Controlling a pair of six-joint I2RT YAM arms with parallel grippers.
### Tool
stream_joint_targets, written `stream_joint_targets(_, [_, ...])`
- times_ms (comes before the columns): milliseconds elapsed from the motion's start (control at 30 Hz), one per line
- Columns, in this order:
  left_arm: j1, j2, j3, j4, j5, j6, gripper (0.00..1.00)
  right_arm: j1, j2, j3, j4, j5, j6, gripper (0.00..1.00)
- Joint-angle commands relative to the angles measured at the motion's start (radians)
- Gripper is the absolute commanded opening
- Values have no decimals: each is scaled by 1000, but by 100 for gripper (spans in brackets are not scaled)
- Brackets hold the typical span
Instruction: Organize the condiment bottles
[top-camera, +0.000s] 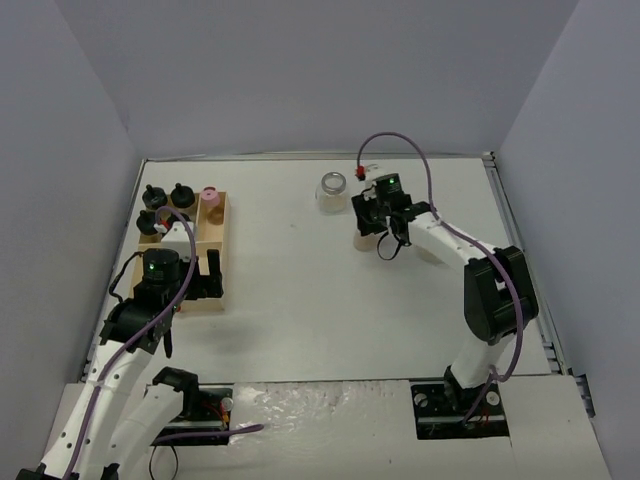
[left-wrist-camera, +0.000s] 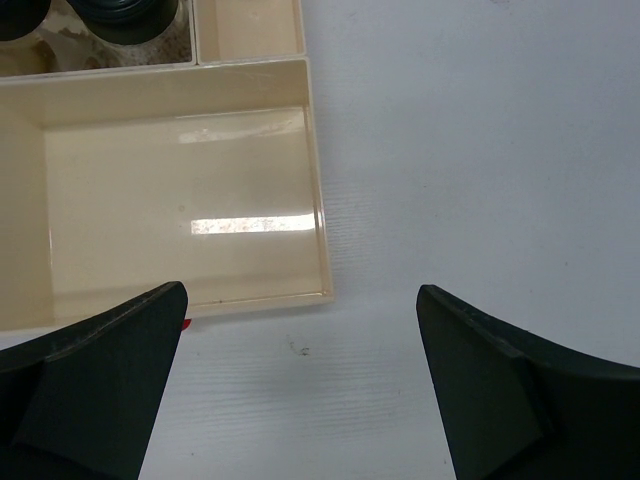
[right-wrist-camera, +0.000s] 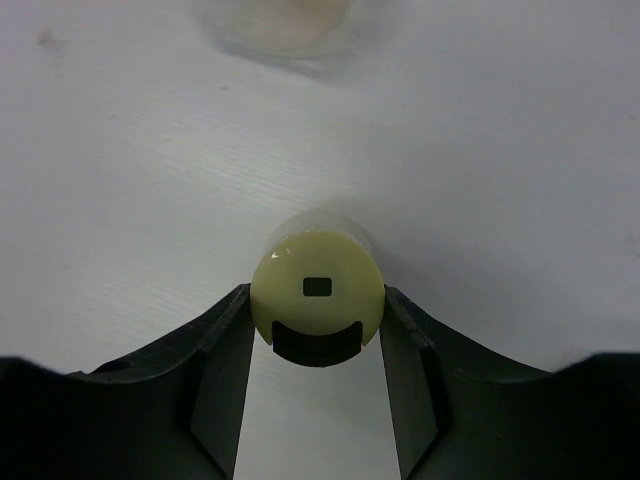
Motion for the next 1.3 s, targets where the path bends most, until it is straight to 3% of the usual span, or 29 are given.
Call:
stream_joint_targets(0, [2, 4, 55, 42, -19, 10, 97, 188, -81, 16, 50, -60, -12, 0])
stream_joint_targets(233, [2, 5, 52, 43, -11, 11, 97, 365, -37, 34, 51, -105, -78, 2])
stream_joint_targets(367, [2, 10, 51, 48, 1, 13, 97, 406, -29, 28, 39, -102, -95, 10])
stream_joint_targets(600, [2, 22, 47, 65, 102, 23, 97, 431, -55, 8, 14, -107, -125, 58])
stream_joint_targets(767, [-1, 18, 38, 87, 170, 28, 97, 431, -72, 4, -29, -124, -142, 75])
stream_joint_targets(1033, [-37, 67, 49, 131, 269, -39, 97, 426, -321, -99, -48, -27, -61, 92])
stream_joint_targets(1267, [-243, 167, 92, 201, 121, -212, 97, 389, -627, -222, -106, 228, 125, 99])
